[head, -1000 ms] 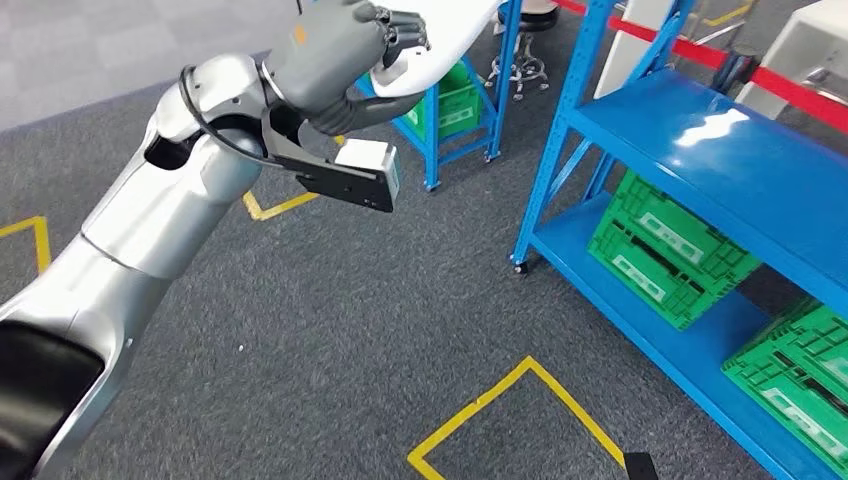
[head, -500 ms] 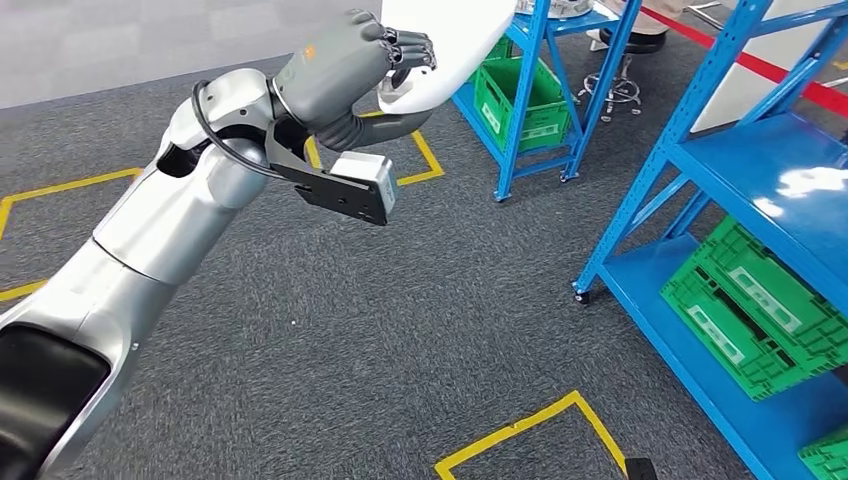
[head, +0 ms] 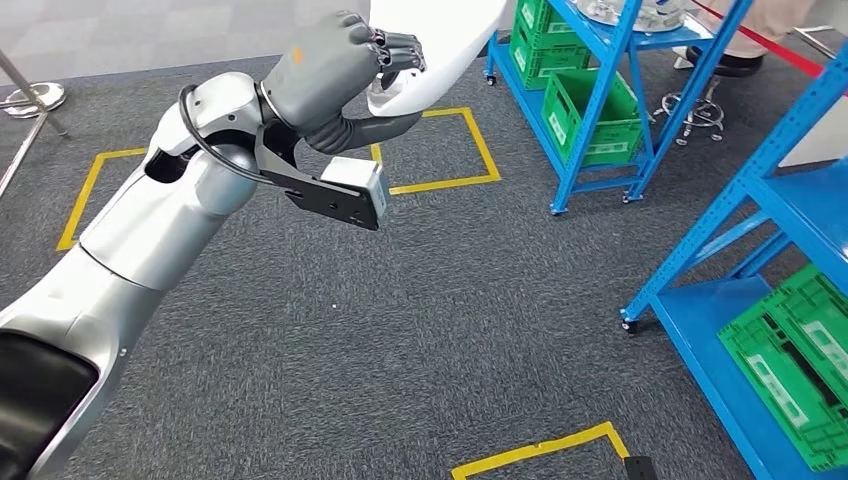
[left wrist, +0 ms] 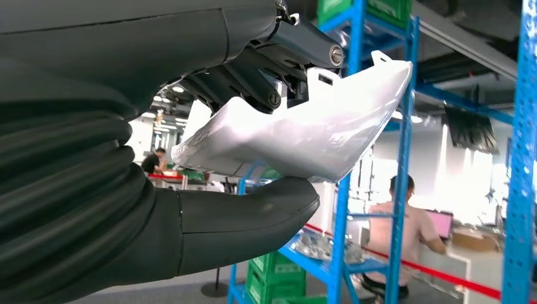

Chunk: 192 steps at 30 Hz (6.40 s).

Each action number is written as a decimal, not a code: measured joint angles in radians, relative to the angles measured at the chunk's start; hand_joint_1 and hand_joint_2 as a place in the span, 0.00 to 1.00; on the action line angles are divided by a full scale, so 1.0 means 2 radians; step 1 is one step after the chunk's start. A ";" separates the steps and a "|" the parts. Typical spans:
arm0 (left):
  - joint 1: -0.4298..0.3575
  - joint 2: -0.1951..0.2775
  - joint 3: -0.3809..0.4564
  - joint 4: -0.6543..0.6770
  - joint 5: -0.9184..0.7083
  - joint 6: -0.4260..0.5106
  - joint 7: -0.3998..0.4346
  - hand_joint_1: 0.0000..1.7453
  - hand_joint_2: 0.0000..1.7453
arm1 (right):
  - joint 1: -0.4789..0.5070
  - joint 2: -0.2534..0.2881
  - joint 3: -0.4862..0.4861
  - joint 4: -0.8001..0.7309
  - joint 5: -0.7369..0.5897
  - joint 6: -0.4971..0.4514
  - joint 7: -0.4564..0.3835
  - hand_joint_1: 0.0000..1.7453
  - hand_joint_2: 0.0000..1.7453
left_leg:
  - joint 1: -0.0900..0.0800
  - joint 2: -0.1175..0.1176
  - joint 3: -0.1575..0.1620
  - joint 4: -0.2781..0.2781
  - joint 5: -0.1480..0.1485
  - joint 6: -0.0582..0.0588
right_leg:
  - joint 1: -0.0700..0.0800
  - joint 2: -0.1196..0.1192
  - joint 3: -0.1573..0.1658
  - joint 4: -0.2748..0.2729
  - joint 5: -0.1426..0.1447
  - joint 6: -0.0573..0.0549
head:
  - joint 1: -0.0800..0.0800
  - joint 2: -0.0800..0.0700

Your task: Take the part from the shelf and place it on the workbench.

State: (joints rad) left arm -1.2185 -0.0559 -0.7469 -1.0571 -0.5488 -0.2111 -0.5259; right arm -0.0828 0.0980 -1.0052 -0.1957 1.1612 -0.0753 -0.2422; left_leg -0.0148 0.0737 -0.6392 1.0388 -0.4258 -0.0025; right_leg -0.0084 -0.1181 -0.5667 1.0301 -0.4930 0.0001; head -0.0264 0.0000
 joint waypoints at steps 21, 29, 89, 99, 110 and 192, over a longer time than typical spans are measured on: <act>0.006 0.006 0.003 -0.025 -0.008 0.015 0.005 1.00 1.00 | -0.004 0.001 0.000 0.000 0.000 -0.004 0.004 0.00 0.00 | 0.004 -0.070 -0.022 0.034 -0.018 -0.006 | -0.007 0.065 -0.013 -0.003 0.015 -0.004 | 0.001 0.000; 0.013 0.006 0.004 -0.023 -0.007 0.016 0.002 1.00 1.00 | 0.000 0.001 -0.003 0.000 -0.001 -0.004 0.001 0.00 0.00 | 0.002 -0.013 -0.010 0.033 -0.015 -0.003 | -0.002 0.012 -0.007 -0.002 0.008 -0.004 | -0.001 0.000; 0.002 -0.021 0.004 0.018 -0.008 0.017 -0.010 1.00 1.00 | 0.001 0.003 -0.007 0.000 -0.001 -0.008 0.007 0.00 0.00 | 0.006 -0.025 -0.022 0.070 -0.032 -0.007 | -0.003 0.020 -0.006 -0.005 0.010 -0.005 | 0.000 0.000; -0.003 -0.022 0.004 0.019 -0.008 0.017 -0.010 1.00 1.00 | 0.000 0.004 -0.007 0.000 0.001 -0.006 0.005 0.00 0.00 | 0.005 -0.038 0.015 -0.013 -0.004 0.018 | -0.003 0.051 -0.041 0.083 -0.043 0.017 | 0.002 0.000; 0.000 -0.021 0.004 0.023 -0.008 0.017 -0.010 1.00 1.00 | 0.000 0.004 -0.007 0.000 0.001 -0.007 0.009 0.00 0.00 | 0.009 -0.106 0.000 -0.004 0.002 -0.007 | -0.011 0.092 -0.009 0.000 0.007 0.011 | 0.004 0.000; -0.016 -0.040 0.000 0.062 -0.002 -0.029 -0.007 1.00 1.00 | 0.010 0.009 -0.008 0.003 0.005 -0.008 0.008 0.00 0.00 | -0.010 -0.047 0.074 0.045 -0.040 0.009 | -0.011 0.055 -0.032 -0.016 0.045 0.001 | 0.011 0.000</act>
State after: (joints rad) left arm -1.2503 -0.1368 -0.7466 -0.9330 -0.5531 -0.2687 -0.5399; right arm -0.0626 0.1154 -1.0204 -0.1896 1.1717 -0.0910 -0.2258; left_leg -0.0355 -0.0207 -0.4915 1.1281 -0.5064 0.0158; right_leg -0.0297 -0.0080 -0.6315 0.9982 -0.4039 0.0018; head -0.0034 0.0000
